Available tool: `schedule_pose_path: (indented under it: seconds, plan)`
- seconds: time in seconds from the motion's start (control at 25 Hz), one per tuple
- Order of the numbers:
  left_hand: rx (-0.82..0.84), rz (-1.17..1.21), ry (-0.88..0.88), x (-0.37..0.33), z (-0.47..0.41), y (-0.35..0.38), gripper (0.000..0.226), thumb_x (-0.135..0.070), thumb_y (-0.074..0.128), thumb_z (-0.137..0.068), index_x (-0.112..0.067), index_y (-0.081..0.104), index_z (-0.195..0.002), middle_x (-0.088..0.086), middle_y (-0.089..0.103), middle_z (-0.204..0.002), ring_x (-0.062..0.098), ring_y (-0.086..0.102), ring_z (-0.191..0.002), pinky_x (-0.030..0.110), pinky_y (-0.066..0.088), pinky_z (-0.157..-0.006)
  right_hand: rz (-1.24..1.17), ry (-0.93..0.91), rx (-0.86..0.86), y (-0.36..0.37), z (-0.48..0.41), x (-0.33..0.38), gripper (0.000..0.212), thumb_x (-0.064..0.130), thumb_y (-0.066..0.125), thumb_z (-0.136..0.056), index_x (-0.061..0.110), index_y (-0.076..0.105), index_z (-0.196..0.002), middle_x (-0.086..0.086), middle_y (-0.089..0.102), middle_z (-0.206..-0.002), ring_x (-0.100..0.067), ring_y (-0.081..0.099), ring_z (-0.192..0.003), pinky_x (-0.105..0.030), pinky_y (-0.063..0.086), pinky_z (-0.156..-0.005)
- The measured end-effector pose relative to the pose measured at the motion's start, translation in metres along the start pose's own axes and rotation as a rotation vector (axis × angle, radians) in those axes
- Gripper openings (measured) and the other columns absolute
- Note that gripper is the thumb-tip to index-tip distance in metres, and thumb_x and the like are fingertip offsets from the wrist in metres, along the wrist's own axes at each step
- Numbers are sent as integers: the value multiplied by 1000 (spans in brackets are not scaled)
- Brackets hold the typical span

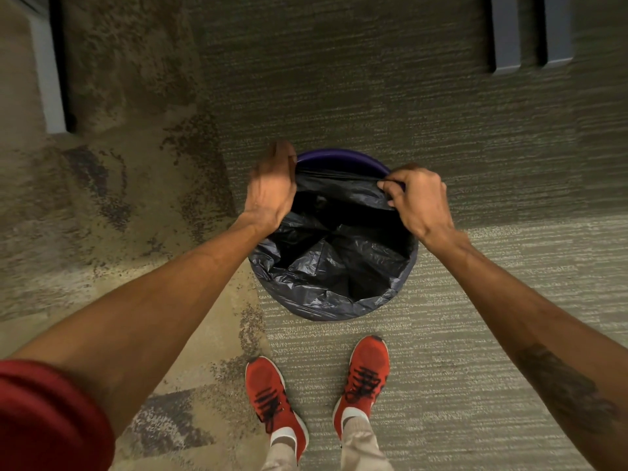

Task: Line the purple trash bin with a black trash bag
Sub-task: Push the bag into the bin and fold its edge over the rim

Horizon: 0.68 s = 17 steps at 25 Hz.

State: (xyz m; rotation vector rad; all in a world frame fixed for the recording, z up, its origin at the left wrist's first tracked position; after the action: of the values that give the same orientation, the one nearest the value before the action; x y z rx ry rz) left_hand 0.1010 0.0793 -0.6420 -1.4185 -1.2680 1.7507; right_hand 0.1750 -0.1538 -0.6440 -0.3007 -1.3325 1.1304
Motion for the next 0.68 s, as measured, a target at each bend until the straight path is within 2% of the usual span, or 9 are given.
schedule_pose_path:
  seconds: [0.16, 0.24, 0.32, 0.4, 0.56, 0.64, 0.68]
  plan:
    - [143, 53, 149, -4, -2, 2, 28, -1, 42, -99, -8, 58, -120, 15, 57, -118, 23, 61, -87, 28, 56, -70, 30, -23, 21, -1, 1, 4, 21, 27, 63, -98, 15, 77, -107, -5, 75, -102, -25, 73, -82, -44, 60, -82]
    - [236, 19, 242, -4, -1, 6, 25, -6, 50, -97, -11, 60, -120, 11, 56, -123, 26, 62, -95, 31, 56, -78, 139, -47, 97, 4, -2, 12, 21, 27, 61, -99, 18, 75, -112, -8, 74, -106, -33, 72, -89, -45, 58, -84]
    - [288, -25, 291, -3, -2, 7, 23, -19, 57, -98, -12, 61, -119, 8, 56, -125, 27, 62, -100, 37, 56, -82, 227, -82, 117, 6, -6, 20, 23, 26, 60, -99, 20, 74, -115, -9, 70, -119, -40, 68, -99, -47, 56, -86]
    - [285, -42, 319, -4, -4, 8, 21, -23, 58, -98, -10, 63, -115, 8, 58, -122, 28, 63, -97, 40, 55, -78, 256, -98, 83, 4, -9, 24, 23, 24, 60, -99, 18, 74, -115, -9, 67, -125, -42, 67, -101, -45, 56, -84]
    - [167, -81, 286, -9, -5, 0, 17, -22, 46, -103, -9, 58, -106, 8, 60, -103, 28, 59, -72, 35, 42, -54, 237, -95, 3, 4, -6, 22, 22, 24, 57, -101, 13, 75, -108, -11, 70, -110, -38, 69, -92, -40, 55, -77]
    - [149, -88, 253, -11, -6, -3, 18, -21, 38, -105, -11, 53, -108, 9, 61, -97, 31, 57, -63, 38, 45, -49, 220, -99, -51, 1, -5, 23, 23, 22, 57, -101, 10, 75, -107, -14, 72, -105, -39, 70, -89, -40, 55, -75]
    - [160, -75, 202, -9, -9, -3, 18, -18, 36, -104, -12, 51, -112, 11, 62, -98, 33, 58, -64, 41, 48, -52, 212, -95, -69, 0, -5, 22, 23, 22, 56, -101, 9, 74, -108, -15, 74, -103, -40, 70, -88, -40, 55, -74]
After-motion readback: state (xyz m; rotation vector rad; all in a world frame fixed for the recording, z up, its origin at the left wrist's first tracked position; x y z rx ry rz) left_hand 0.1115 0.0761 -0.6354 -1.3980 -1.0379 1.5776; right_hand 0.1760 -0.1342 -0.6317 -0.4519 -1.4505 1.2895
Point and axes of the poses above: each hand's wrist, its own z-axis away from the middle knuckle, its own y-axis out of the palm, x = y × z, the point moved 9 cm from there along -z, towards the middle knuckle
